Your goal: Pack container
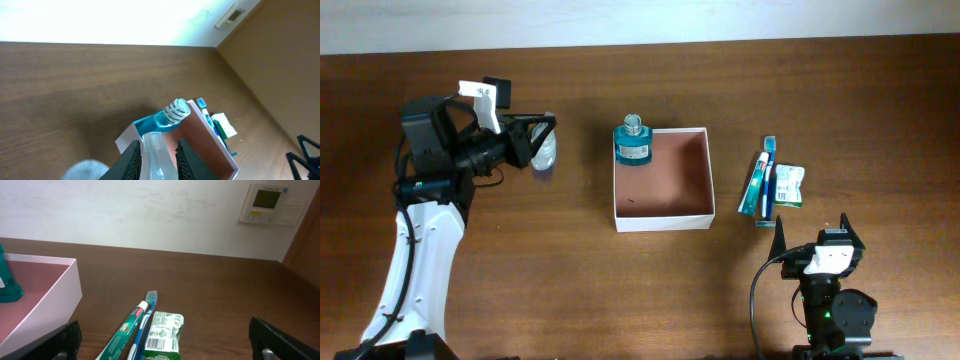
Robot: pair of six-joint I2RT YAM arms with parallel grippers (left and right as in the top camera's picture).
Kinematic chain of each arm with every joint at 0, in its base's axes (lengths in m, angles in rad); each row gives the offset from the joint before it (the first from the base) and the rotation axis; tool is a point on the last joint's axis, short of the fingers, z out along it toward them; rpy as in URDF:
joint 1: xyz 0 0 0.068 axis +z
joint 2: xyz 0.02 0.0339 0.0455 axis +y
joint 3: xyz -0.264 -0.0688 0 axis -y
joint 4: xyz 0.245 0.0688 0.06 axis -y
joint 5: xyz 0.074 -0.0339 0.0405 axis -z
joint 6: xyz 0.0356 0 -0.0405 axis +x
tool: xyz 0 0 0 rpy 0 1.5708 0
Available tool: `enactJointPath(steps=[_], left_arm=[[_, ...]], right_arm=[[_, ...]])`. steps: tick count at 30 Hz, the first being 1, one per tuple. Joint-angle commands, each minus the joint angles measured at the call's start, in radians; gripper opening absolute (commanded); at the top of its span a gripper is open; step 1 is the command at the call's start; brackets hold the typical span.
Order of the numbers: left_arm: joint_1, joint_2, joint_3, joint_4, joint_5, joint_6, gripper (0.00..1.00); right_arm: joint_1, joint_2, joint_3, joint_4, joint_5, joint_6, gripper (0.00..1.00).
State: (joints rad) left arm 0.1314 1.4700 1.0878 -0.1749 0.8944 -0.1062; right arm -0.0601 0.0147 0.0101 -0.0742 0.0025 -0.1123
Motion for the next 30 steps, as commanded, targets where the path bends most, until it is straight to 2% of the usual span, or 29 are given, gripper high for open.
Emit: enactJointPath(steps=[1, 24, 30], left_arm=[[0.003, -0.010, 0.008, 0.010, 0.060, -0.014, 0.24], [0.003, -0.011, 0.008, -0.023, 0.138, -0.013, 0.23], [0.003, -0.016, 0.009, -0.043, 0.139, -0.043, 0.14]], right_arm=[[-0.006, -0.008, -0.005, -0.006, -0.002, -0.004, 0.98], [-0.006, -0.008, -0.005, -0.006, -0.002, -0.004, 0.98], [-0.006, -0.008, -0.005, -0.006, -0.002, -0.004, 0.98]])
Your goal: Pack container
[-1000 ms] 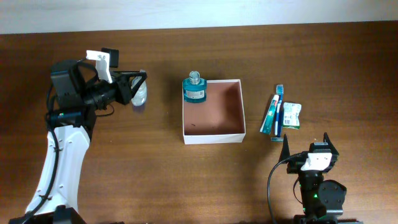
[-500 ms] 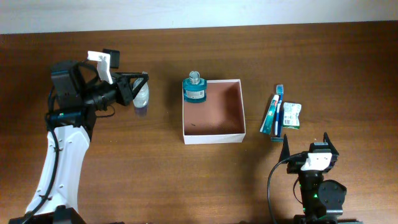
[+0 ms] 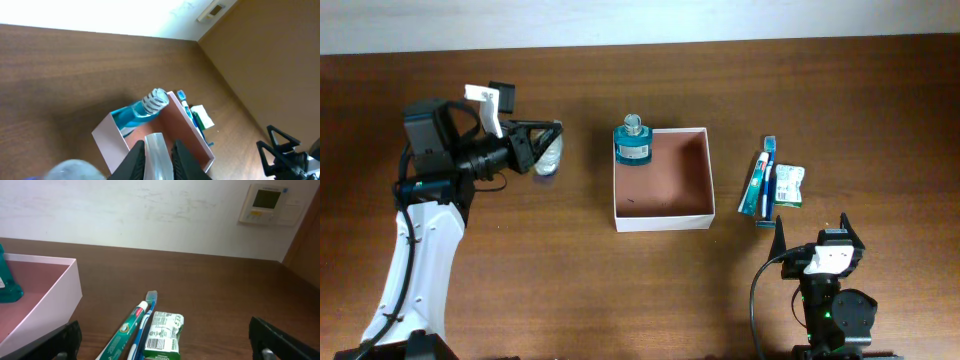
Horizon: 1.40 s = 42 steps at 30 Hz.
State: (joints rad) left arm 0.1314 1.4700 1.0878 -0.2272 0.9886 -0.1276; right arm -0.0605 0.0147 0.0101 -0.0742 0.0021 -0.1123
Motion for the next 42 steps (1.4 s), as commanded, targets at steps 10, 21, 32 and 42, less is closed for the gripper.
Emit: enactJointPath(steps=[10, 21, 32, 42], left_arm=[[0.002, -0.082, 0.011, 0.048, 0.062, -0.103, 0.12], [-0.037, -0.085, 0.011, 0.439, 0.262, -0.486, 0.12], [-0.143, -0.085, 0.011, 0.616, 0.251, -0.797, 0.13], [-0.203, -0.080, 0.011, 0.580, 0.185, -0.860, 0.13]], right_arm=[[-0.006, -0.008, -0.005, -0.006, -0.002, -0.003, 0.98], [-0.006, -0.008, -0.005, -0.006, -0.002, -0.004, 0.98], [-0.006, -0.008, -0.005, -0.006, -0.002, -0.004, 0.98], [-0.006, -0.008, -0.005, -0.006, -0.002, -0.003, 0.98]])
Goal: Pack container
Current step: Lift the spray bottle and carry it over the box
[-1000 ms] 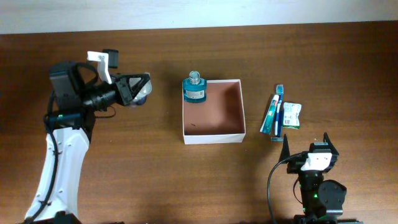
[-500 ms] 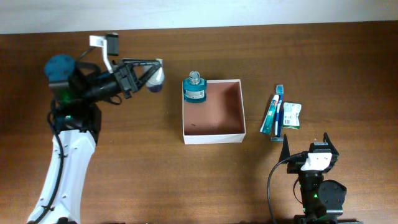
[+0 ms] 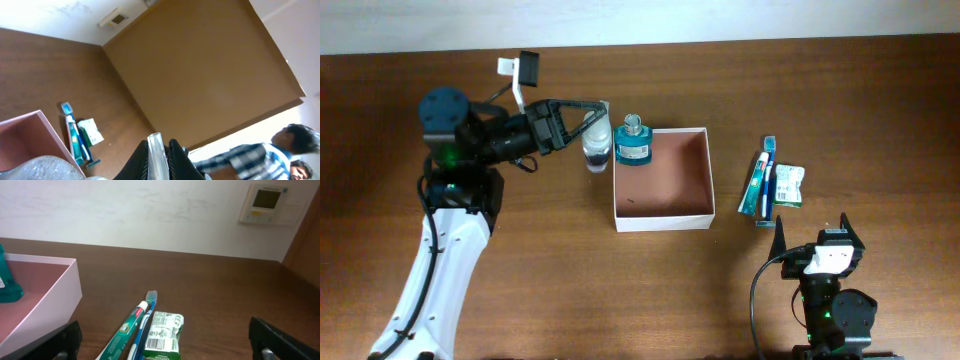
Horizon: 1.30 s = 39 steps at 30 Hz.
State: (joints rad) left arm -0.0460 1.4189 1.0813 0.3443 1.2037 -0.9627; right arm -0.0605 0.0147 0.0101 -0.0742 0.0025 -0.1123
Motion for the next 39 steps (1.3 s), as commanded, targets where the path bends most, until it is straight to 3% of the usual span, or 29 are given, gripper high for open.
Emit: enactJointPath(steps=[1, 10, 23, 39], left_arm=[[-0.035, -0.027, 0.017, 0.006, -0.035, -0.025, 0.13], [-0.122, 0.034, 0.017, -0.005, -0.102, -0.025, 0.12], [-0.130, 0.152, 0.017, 0.050, -0.074, -0.024, 0.09], [-0.196, 0.159, 0.017, 0.075, -0.084, -0.034, 0.08]], right_arm=[[-0.006, -0.008, -0.005, -0.006, -0.002, -0.004, 0.98], [-0.006, -0.008, -0.005, -0.006, -0.002, -0.003, 0.98], [-0.006, -0.008, -0.005, -0.006, -0.002, -0.004, 0.98], [-0.006, -0.008, -0.005, -0.006, -0.002, -0.004, 0.98]])
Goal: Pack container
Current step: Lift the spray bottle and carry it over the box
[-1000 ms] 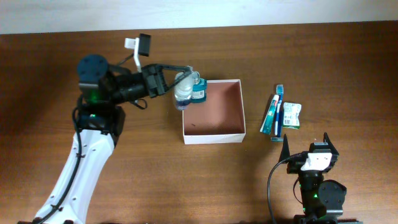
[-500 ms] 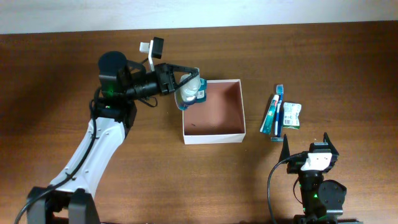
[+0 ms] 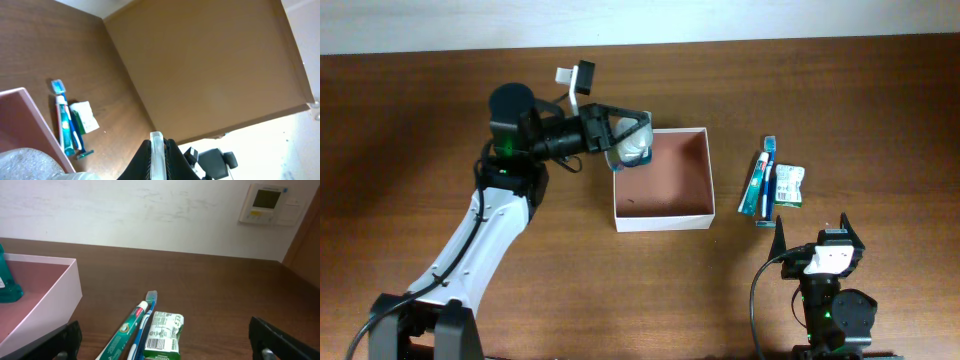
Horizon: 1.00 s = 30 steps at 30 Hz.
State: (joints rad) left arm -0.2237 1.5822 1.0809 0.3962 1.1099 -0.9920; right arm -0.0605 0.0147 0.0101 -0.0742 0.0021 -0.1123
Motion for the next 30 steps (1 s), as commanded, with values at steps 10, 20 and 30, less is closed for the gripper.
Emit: enactJointPath(steps=[10, 20, 30], left_arm=[[-0.070, -0.004, 0.013, 0.013, -0.019, 0.021, 0.08], [-0.084, 0.010, -0.058, 0.015, -0.050, 0.021, 0.08], [-0.081, 0.023, -0.082, 0.022, -0.060, 0.051, 0.08]], right_arm=[[-0.006, -0.008, -0.005, -0.006, -0.002, -0.003, 0.98], [-0.006, -0.008, -0.005, -0.006, -0.002, -0.004, 0.98], [-0.006, -0.008, -0.005, -0.006, -0.002, -0.004, 0.98]])
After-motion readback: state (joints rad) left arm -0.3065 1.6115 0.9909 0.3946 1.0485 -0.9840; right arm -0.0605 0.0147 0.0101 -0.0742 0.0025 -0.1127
